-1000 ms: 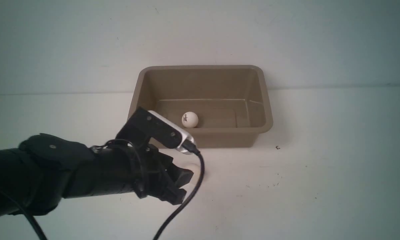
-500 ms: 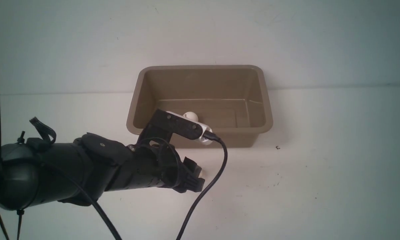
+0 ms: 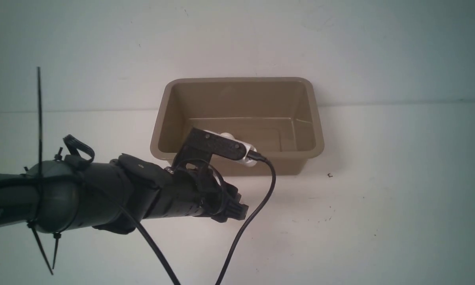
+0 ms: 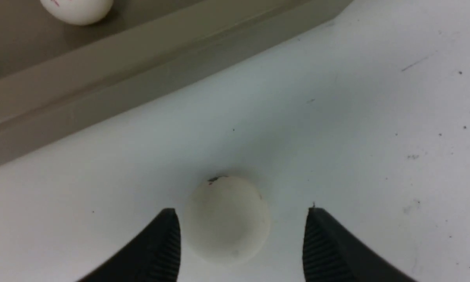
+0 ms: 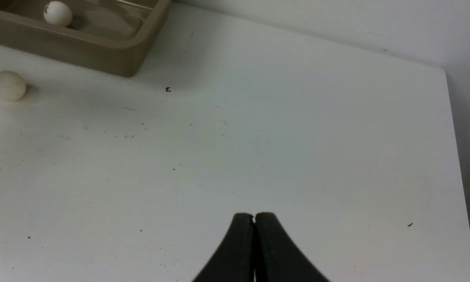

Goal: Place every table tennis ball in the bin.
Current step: Use the left arm to clamp the table tennis ball closest to it

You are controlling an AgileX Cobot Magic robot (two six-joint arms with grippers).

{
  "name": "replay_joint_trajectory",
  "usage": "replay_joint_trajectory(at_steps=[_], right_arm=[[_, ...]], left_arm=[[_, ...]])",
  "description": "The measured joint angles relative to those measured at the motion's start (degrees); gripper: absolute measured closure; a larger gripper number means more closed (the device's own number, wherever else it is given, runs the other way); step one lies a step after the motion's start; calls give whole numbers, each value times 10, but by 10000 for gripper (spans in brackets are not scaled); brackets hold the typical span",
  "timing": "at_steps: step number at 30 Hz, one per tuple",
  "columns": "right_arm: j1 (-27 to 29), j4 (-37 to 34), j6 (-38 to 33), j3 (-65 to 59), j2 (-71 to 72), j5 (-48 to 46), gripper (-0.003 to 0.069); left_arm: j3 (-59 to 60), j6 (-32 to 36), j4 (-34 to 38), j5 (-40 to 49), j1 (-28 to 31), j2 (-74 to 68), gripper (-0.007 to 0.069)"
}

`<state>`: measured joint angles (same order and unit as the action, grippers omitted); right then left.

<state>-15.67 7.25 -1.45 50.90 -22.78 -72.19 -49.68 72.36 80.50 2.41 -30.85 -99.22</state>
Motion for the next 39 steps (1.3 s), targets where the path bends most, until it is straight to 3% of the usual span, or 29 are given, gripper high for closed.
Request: replay_joint_trajectory(at_steps=[10, 22, 39], right_arm=[[0, -15, -13, 0, 0, 0, 676], [0, -19, -14, 0, 0, 0, 676], [0, -19, -14, 0, 0, 0, 676]], left_arm=[[-8, 16, 1, -3, 0, -16, 236], [-19, 42, 1, 6, 0, -34, 133], [-64, 45, 1, 4, 0, -105, 143]])
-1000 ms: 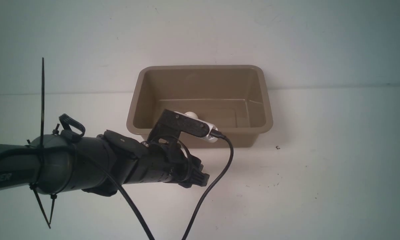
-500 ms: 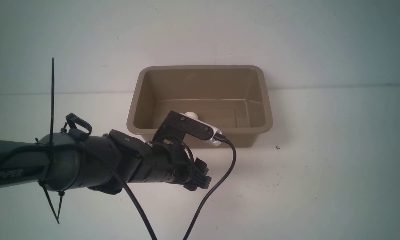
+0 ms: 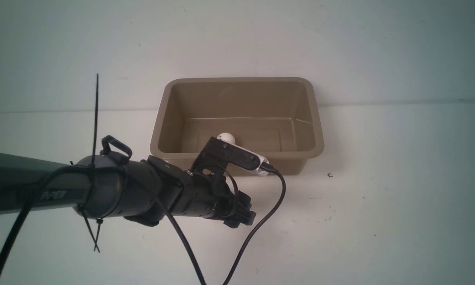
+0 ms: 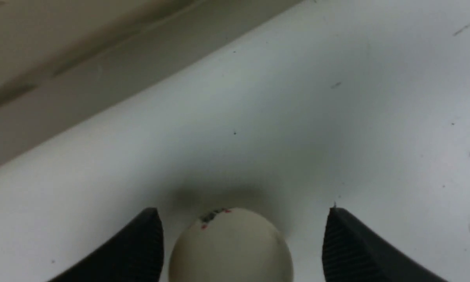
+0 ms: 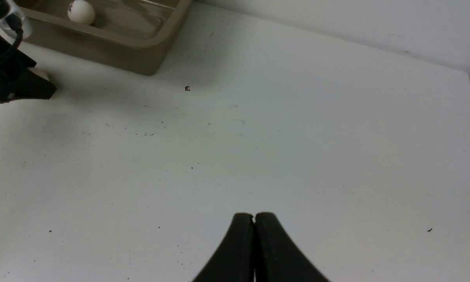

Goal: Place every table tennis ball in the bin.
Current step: Use the left arm to clamp the table tennis ball closest to it

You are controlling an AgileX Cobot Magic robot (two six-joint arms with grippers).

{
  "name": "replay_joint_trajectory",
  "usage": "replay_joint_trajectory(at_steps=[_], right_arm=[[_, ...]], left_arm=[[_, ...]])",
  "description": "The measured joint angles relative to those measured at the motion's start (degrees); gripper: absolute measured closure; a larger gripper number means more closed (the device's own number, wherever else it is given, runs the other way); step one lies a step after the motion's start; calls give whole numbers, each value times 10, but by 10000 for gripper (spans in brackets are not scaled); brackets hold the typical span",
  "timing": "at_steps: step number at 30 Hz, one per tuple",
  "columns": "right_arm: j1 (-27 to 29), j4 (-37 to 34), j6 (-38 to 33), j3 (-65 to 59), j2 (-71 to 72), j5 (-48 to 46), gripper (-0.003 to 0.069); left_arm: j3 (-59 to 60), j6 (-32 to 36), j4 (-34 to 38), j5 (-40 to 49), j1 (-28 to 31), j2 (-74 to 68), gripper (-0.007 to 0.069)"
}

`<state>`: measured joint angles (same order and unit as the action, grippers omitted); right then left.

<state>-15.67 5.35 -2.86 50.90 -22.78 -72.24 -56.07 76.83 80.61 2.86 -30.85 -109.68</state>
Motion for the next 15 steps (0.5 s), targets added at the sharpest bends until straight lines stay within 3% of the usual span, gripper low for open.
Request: replay_joint_trajectory(at_steps=[6, 11, 15], right_arm=[[0, 0, 0, 0, 0, 0, 676], [0, 0, 0, 0, 0, 0, 676], [0, 0, 0, 0, 0, 0, 676]], left_arm=[[-1, 0, 0, 0, 0, -5, 275], [-1, -1, 0, 12, 0, -5, 272], [-1, -22, -1, 83, 0, 1, 272]])
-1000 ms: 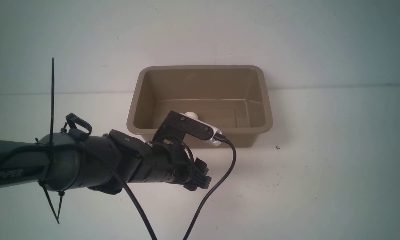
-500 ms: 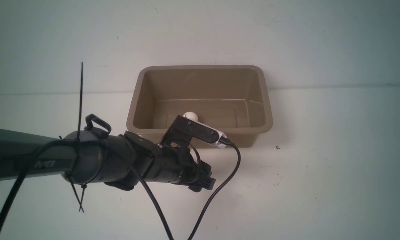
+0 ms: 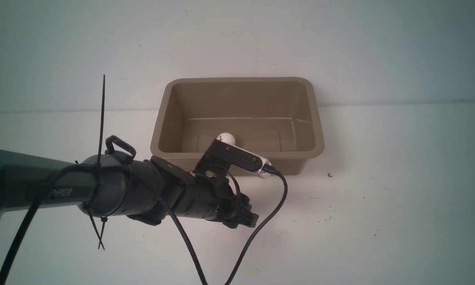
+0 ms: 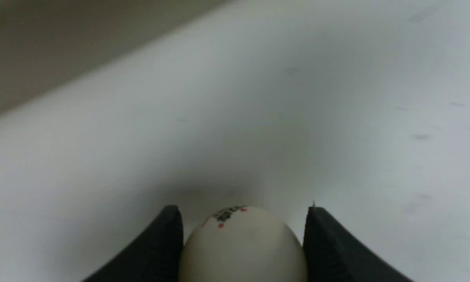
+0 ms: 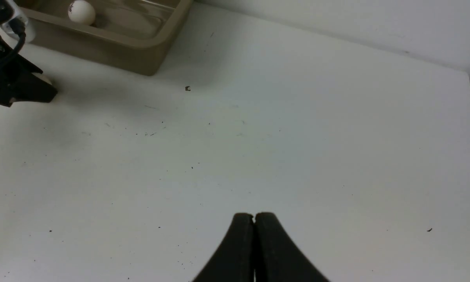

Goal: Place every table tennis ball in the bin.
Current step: Use the left arm to clamp the table tennis ball closest to it, then use the left arm to put the table tennis ball into the box

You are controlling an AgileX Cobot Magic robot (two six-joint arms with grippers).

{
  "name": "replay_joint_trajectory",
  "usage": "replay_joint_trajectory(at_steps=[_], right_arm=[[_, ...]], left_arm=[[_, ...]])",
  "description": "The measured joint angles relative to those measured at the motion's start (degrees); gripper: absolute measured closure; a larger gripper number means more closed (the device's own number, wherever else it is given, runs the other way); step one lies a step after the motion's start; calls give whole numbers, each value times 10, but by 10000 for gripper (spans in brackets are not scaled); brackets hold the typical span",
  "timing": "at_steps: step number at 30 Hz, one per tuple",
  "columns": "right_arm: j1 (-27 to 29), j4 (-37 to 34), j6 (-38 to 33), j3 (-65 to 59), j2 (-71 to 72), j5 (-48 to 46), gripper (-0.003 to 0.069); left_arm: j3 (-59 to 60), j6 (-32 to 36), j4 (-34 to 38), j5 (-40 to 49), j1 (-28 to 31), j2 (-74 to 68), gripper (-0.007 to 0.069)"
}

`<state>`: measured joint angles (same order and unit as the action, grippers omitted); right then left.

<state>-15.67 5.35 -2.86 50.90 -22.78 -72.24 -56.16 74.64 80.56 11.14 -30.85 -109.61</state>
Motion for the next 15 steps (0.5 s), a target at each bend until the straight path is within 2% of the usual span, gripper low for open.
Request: replay_joint_trajectory(at_steps=[5, 11, 15], right_arm=[[0, 1, 1, 0, 0, 0, 676], [0, 4, 3, 0, 0, 0, 676], [0, 4, 2, 0, 0, 1, 676]], left_arm=[[0, -43, -11, 94, 0, 36, 272], [0, -63, -21, 169, 0, 123, 272], [-9, -58, -22, 164, 0, 193, 272]])
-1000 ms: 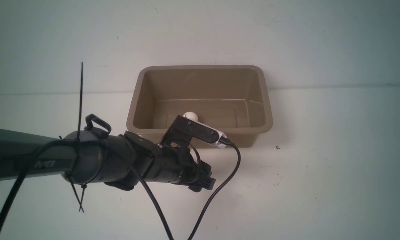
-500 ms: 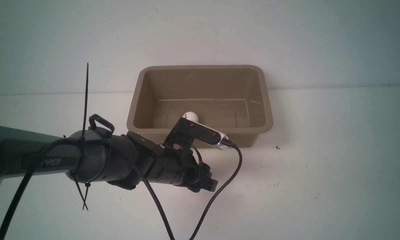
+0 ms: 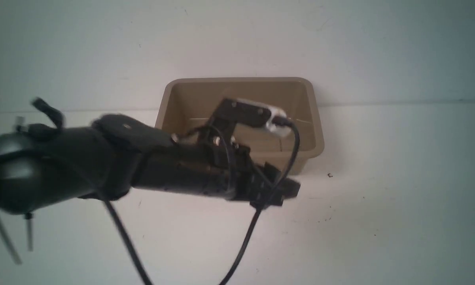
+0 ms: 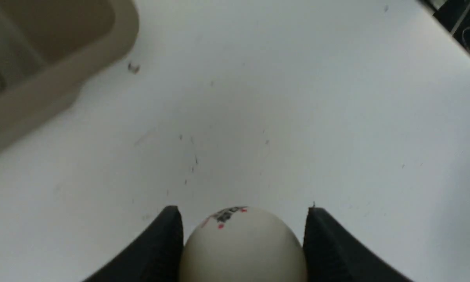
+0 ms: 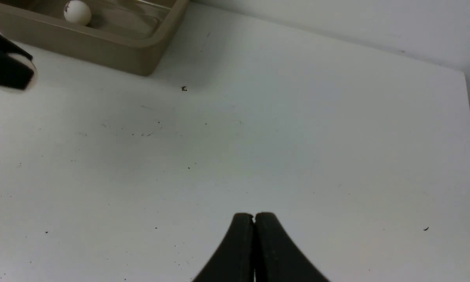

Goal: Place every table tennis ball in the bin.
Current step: Use the left arm to put the table tennis ball into the box

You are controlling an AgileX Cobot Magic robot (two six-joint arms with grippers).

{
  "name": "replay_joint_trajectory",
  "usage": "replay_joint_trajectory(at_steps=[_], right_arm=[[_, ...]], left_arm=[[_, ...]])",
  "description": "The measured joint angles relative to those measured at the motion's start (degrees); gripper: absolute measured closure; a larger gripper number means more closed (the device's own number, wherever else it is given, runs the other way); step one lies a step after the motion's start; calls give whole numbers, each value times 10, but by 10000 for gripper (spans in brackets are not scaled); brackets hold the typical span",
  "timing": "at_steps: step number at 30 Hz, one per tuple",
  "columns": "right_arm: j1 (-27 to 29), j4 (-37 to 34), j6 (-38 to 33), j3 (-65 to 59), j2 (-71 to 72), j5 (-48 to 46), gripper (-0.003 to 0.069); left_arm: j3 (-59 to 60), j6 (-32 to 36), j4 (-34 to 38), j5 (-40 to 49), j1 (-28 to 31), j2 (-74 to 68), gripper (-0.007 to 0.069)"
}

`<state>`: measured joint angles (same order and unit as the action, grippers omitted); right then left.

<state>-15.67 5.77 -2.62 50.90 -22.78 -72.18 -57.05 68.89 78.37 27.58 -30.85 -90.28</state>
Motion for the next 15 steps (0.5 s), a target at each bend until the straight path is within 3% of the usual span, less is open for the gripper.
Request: replay_joint_trajectory(at_steps=[3, 9, 15], right_arm=[[0, 0, 0, 0, 0, 0, 676], [0, 0, 0, 0, 0, 2, 676], [0, -5, 0, 0, 0, 4, 676]], left_arm=[[-19, 19, 7, -51, -1, 32, 272], [-74, 89, 35, -236, 2, 25, 272], [-123, 140, 39, -264, 24, -67, 272]])
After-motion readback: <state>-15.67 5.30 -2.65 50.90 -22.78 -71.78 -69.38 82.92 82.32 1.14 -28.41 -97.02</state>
